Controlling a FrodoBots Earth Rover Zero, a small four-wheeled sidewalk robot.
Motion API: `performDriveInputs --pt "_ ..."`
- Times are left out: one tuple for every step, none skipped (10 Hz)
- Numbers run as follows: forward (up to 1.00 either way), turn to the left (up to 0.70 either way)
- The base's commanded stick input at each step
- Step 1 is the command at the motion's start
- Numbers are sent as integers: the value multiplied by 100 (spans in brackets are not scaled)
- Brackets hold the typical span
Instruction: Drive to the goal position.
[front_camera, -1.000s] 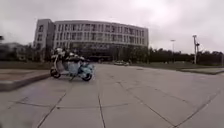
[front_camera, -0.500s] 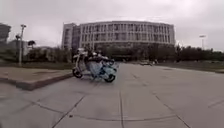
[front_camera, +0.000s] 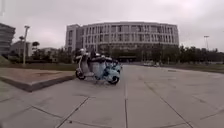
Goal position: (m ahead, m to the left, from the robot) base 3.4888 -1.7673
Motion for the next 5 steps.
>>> performDriveInputs --pt "70 -35" --pt "70 -35" --pt "70 -35" --pt "70 -35" --pt "70 -35"
